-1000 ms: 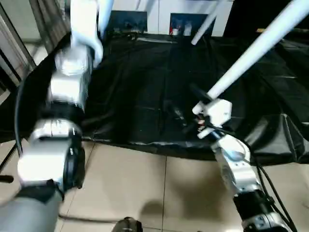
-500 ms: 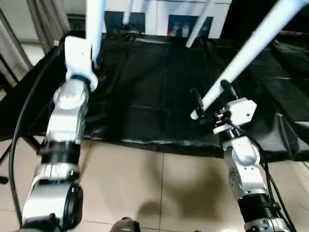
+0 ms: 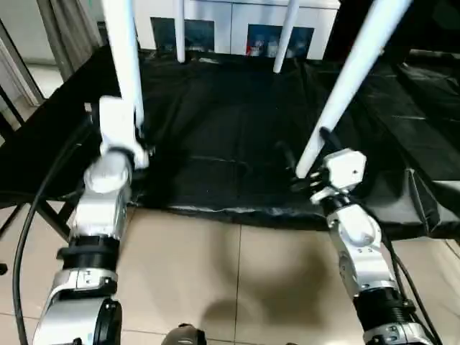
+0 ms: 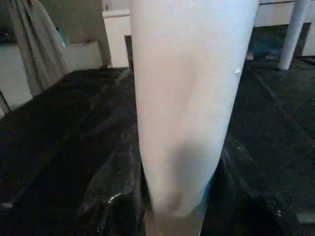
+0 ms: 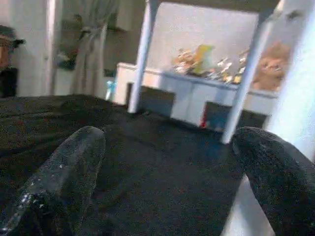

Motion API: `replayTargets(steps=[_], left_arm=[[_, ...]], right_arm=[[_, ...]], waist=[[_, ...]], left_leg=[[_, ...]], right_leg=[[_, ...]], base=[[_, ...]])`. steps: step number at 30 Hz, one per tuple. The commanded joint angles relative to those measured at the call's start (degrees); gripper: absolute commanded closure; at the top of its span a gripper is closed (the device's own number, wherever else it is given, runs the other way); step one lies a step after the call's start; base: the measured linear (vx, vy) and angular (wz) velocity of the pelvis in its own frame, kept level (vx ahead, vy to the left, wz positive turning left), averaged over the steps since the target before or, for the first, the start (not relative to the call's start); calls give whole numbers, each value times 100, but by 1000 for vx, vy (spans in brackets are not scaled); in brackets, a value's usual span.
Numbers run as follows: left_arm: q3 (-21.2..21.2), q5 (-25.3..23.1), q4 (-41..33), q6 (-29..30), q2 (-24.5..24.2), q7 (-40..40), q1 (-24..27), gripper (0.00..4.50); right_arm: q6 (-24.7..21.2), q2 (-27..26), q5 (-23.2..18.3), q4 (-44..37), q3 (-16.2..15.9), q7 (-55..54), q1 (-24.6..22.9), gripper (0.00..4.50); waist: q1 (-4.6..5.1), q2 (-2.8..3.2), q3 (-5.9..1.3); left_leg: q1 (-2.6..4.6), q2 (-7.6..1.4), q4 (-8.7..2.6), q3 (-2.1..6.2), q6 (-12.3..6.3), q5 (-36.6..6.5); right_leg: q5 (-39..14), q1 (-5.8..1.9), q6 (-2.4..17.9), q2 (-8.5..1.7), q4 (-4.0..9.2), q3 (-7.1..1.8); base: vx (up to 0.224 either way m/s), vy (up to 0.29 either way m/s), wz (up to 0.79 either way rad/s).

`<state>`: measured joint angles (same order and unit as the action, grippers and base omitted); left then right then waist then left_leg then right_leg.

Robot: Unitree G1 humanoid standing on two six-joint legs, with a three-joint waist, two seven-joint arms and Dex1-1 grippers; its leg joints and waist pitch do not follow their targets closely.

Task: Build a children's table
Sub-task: Flip table

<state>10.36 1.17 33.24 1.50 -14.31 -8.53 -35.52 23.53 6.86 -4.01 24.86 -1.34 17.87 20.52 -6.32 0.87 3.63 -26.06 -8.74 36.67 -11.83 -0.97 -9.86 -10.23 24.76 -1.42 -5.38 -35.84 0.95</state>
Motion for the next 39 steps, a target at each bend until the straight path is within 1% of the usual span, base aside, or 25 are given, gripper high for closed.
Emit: replayTargets(steps=[1, 3, 4, 5, 7, 8, 9, 10, 11, 12, 13, 14, 17, 18, 19, 21, 22, 24, 26, 28, 31, 34, 35, 38, 39], left_arm=[[-165, -92, 161, -352, -89, -293, -190, 293], [-231, -195, 563, -511, -165, -344, -275, 294], [-253, -261, 843, -578, -219, -344, -353, 294], [-299, -325, 1212, -698, -287, -389, -470, 294], [-309, -334, 1585, -834, -331, -417, -619, 294], [-308, -330, 1666, -865, -338, -420, -653, 294], [-341, -358, 1869, -931, -358, -462, -752, 294], [-383, -405, 2079, -1001, -383, -470, -848, 294], [-410, -438, 2205, -1034, -402, -480, -908, 294], [-418, -453, 2379, -1094, -416, -480, -992, 294], [-420, -461, 2446, -1106, -423, -466, -1026, 294], [-434, -490, 2525, -1096, -434, -431, -1079, 294], [-394, -444, 2714, -1085, -435, -424, -1182, 294], [-382, -423, 2744, -1091, -427, -444, -1196, 259], [-392, -428, 2857, -1110, -427, -417, -1241, 259], [-376, -402, 2946, -1130, -421, -427, -1274, 224], [-373, -393, 3089, -1204, -428, -421, -1327, 218], [-349, -380, 3270, -1305, -448, -374, -1395, 209], [-300, -327, 3317, -1372, -465, -366, -1398, 183], [-288, -312, 3297, -1516, -494, -329, -1349, 173], [-285, -326, 3256, -1690, -522, -241, -1300, 137], [-165, -244, 3071, -2117, -558, -105, -1163, 132], [-152, -229, 3035, -2186, -552, -110, -1123, 132], [-28, -23, 2788, -2402, -444, -296, -852, 132], [16, 54, 2726, -2418, -409, -358, -800, 132]], right_arm=[[-198, 7, -71, -52, -67, 112, -1, 0], [-190, 16, -16, -27, -92, 88, -21, 0], [-230, 11, -11, -36, -97, 77, -37, 0], [-264, -4, -18, -60, -98, 82, -61, 0], [-417, -45, -127, -134, -87, 163, -99, 0], [-460, -56, -160, -154, -85, 187, -109, 0], [-662, -89, -365, -252, -85, 360, -150, 0], [-1000, -92, -601, -376, -110, 596, -199, 0], [-1396, -68, -824, -501, -165, 850, -252, 0], [-1724, 14, -998, -655, -260, 1148, -318, 0], [-1801, 53, -1038, -711, -297, 1249, -342, 0], [-2015, 124, -1150, -796, -330, 1406, -373, 0], [-2032, 256, -1061, -829, -414, 1548, -393, 0], [-2014, 268, -1039, -822, -415, 1548, -394, 0], [-1996, 272, -1021, -806, -389, 1525, -388, 0], [-1997, 266, -1019, -800, -363, 1506, -379, 0], [-2029, 259, -1005, -829, -335, 1491, -377, 0], [-2199, 276, -1023, -977, -325, 1495, -405, 0], [-2311, 270, -1059, -1078, -337, 1500, -433, 0], [-2325, 252, -1082, -1155, -337, 1488, -468, 0], [-2280, 226, -1094, -1196, -318, 1446, -502, 0], [-2296, 188, -1103, -1267, -315, 1406, -559, 0], [-2309, 188, -1103, -1296, -317, 1411, -580, 0], [-2444, 213, -1139, -1495, -316, 1488, -721, 0], [-2462, 221, -1148, -1521, -312, 1497, -741, 0]], waist=[[46, 34, -500], [50, 35, -495], [55, 42, -486], [62, 45, -477], [82, 36, -450], [85, 40, -440], [95, 36, -426], [116, 49, -407], [111, 35, -429], [112, 51, -429], [106, 44, -426], [106, 57, -430], [108, 38, -434], [107, 48, -432], [111, 42, -426], [118, 32, -422], [115, 32, -424], [119, 6, -413], [116, 10, -428], [118, -1, -440], [128, -20, -446], [145, -26, -461], [145, -26, -461], [137, -36, -487], [132, -37, -497]], left_leg=[[387, -392, -612, 251, 20, -1756], [400, -393, -624, 251, 97, -1851], [425, -382, -632, 241, 169, -2028], [437, -382, -653, 252, 258, -2210], [428, -391, -693, 281, 389, -2491], [449, -385, -697, 278, 423, -2623], [475, -396, -714, 280, 477, -2788], [539, -394, -747, 312, 601, -3240], [560, -403, -758, 326, 589, -3216], [551, -405, -764, 327, 571, -3135], [545, -409, -766, 315, 568, -3056], [543, -415, -770, 316, 590, -3024], [518, -410, -765, 304, 625, -2925], [531, -409, -761, 303, 662, -2972], [529, -408, -760, 308, 673, -3004], [513, -408, -764, 319, 671, -3035], [527, -410, -765, 320, 682, -3080], [515, -408, -768, 324, 654, -3049], [495, -422, -777, 329, 624, -2889], [491, -425, -769, 313, 560, -2721], [468, -423, -757, 303, 486, -2560], [443, -429, -745, 292, 354, -2265], [443, -429, -745, 292, 354, -2265], [420, -425, -696, 261, 61, -1686], [425, -428, -688, 256, 25, -1608]], right_leg=[[-587, -153, 1030, -237, 365, -95], [-595, -136, 1005, -237, 373, -94], [-743, -110, 976, -230, 389, -100], [-910, -109, 935, -238, 403, -105], [-1188, -122, 886, -264, 428, -105], [-1321, -102, 866, -261, 453, -106], [-1461, -87, 860, -267, 467, -109], [-1934, -98, 806, -295, 543, -112], [-1813, -123, 791, -289, 547, -121], [-1670, -130, 806, -288, 544, -128], [-1516, -123, 815, -285, 545, -125], [-1453, -127, 842, -298, 530, -125], [-1412, -134, 899, -319, 517, -120], [-1498, -120, 893, -320, 528, -121], [-1580, -118, 891, -327, 538, -125], [-1675, -126, 869, -338, 546, -126], [-1746, -115, 861, -336, 551, -126], [-1795, -122, 835, -334, 565, -131], [-1601, -145, 862, -343, 532, -130], [-1395, -150, 931, -344, 515, -128], [-1263, -167, 980, -351, 503, -126], [-949, -196, 1042, -343, 469, -120], [-949, -196, 1042, -343, 469, -120], [-256, -244, 1182, -329, 390, -109], [-158, -256, 1234, -336, 372, -106]], base=[[0, 0, 0], [0, 0, 0], [0, 0, 0], [0, 0, 0], [0, 0, 0], [0, 0, 0], [0, 0, 0], [0, 0, 0], [0, 0, 0], [0, 0, 0], [0, 0, 0], [0, 0, 0], [0, 0, 0], [0, 0, 0], [0, 0, 0], [0, 0, 0], [0, 0, 0], [0, 0, 0], [0, 0, 0], [0, 0, 0], [0, 0, 0], [0, 0, 0], [0, 0, 0], [0, 0, 0], [0, 0, 0]])
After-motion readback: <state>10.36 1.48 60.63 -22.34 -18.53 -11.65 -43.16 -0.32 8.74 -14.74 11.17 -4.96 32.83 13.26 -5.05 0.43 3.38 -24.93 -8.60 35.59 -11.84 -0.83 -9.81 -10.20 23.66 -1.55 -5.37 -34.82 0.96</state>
